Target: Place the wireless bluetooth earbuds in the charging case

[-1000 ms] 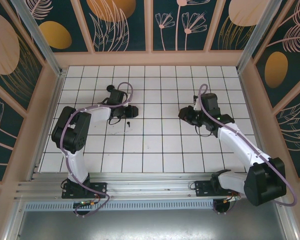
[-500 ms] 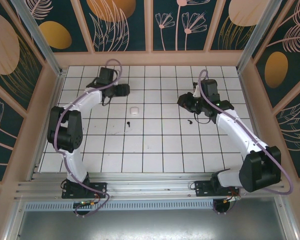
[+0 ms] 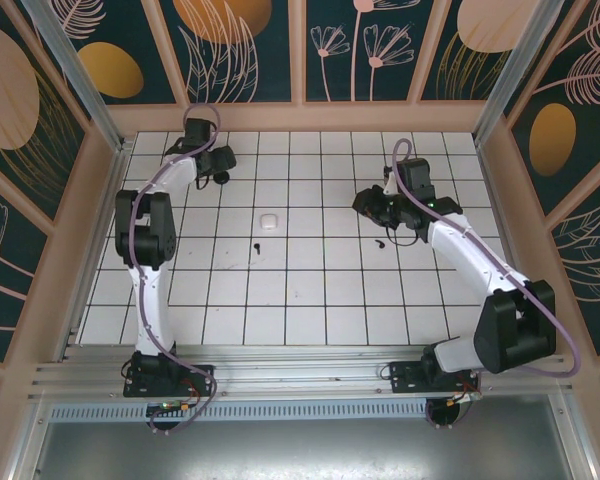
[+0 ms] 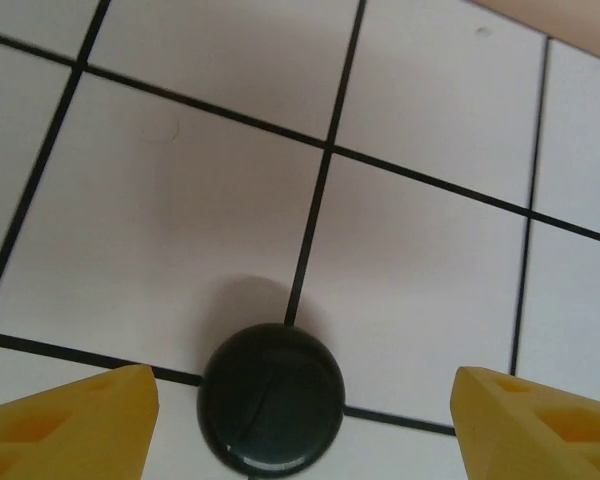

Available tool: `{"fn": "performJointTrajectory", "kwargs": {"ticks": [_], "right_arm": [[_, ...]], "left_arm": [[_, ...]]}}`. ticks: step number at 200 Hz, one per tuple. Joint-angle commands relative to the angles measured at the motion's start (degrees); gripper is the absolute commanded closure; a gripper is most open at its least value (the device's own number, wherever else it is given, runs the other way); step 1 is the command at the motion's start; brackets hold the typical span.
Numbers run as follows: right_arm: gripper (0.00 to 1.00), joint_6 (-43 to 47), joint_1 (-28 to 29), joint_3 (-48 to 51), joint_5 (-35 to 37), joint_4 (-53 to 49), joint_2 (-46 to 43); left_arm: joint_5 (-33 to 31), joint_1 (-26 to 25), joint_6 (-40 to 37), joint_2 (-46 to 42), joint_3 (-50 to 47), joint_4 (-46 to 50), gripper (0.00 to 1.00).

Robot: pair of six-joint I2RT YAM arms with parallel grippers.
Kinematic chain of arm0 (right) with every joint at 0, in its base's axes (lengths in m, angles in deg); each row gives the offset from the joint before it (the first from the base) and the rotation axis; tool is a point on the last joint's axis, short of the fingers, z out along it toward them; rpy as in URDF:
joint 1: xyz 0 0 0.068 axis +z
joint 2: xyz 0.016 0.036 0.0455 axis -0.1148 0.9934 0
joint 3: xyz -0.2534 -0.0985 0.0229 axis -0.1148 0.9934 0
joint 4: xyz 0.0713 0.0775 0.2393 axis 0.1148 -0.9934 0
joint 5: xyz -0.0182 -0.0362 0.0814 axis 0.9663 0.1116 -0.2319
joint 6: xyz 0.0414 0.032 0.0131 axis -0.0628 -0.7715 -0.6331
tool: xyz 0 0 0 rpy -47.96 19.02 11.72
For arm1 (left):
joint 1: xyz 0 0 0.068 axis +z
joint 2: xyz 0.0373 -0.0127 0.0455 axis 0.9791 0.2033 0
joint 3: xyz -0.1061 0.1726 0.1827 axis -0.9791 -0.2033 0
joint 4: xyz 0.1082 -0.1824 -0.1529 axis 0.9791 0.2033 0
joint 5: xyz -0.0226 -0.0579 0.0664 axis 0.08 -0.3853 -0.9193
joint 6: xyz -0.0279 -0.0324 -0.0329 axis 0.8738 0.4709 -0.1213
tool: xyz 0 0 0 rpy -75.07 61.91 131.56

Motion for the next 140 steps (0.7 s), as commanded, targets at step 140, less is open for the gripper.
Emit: {"fn": "performJointTrajectory", "kwargs": {"ticks": [140], "right_arm": [[0.71, 1.8, -1.9, -0.3, -1.3, 0.6, 3.4]], "left_arm": [[-2.7, -0.4, 0.2, 8.4, 5.2, 5.9, 0.37]]}}
